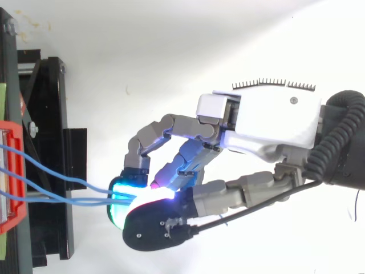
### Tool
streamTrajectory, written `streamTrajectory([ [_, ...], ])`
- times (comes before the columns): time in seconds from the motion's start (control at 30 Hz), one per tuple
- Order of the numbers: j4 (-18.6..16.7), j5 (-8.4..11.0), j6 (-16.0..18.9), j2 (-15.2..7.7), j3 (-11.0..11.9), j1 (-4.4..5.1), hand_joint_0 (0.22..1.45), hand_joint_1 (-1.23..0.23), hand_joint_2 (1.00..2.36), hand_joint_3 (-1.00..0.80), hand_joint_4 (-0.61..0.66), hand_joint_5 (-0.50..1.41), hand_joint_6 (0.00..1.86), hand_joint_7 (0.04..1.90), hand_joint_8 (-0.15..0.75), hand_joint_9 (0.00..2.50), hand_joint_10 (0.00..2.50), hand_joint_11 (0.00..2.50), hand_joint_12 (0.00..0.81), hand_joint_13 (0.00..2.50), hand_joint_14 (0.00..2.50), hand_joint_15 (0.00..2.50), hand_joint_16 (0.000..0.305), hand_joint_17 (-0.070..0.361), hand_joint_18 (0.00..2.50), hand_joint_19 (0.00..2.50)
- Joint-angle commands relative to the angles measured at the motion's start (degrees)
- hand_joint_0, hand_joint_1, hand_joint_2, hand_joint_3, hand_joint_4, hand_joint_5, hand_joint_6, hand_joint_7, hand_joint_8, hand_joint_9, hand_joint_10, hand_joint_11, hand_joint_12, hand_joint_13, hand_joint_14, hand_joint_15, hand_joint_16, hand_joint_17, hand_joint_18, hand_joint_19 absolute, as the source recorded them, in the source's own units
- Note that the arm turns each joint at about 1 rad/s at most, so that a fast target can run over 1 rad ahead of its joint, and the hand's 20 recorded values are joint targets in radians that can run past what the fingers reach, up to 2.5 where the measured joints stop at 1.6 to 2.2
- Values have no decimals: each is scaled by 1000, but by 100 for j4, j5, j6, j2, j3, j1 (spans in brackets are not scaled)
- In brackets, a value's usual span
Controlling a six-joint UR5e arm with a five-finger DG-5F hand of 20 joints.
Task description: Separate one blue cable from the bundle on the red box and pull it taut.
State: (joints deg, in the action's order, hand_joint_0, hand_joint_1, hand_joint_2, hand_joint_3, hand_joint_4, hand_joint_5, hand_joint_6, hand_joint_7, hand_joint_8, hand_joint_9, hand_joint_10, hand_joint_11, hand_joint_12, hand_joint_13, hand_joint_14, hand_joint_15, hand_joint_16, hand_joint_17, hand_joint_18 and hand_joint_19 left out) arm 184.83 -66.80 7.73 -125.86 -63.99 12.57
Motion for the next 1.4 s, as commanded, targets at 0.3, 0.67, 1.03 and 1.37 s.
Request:
streamTrajectory([
  [0.3, 0, 0, 0, 0, 0, -9, 734, -926, 1006, -427, 53, -177, 833, 893, 311, 874, 20, 1052, 364, 873, 20, 639, 47, 106, 855, 697],
  [0.67, 62, 0, -53, 0, 0, -18, 537, -522, 1000, -500, 141, -142, 813, 1075, 357, 1003, 18, 1046, 402, 914, 18, 663, 52, 116, 858, 770],
  [1.03, 369, -492, -413, 17, -9, -97, 630, -779, 1014, -138, 86, -167, 851, 1086, 357, 973, 18, 1064, 409, 909, 18, 656, 55, 123, 886, 731],
  [1.37, 88, -396, -975, 483, -518, -220, 764, -932, 1006, -434, 14, -189, 876, 934, 309, 885, 18, 1052, 365, 859, 20, 632, 47, 105, 844, 685],
])
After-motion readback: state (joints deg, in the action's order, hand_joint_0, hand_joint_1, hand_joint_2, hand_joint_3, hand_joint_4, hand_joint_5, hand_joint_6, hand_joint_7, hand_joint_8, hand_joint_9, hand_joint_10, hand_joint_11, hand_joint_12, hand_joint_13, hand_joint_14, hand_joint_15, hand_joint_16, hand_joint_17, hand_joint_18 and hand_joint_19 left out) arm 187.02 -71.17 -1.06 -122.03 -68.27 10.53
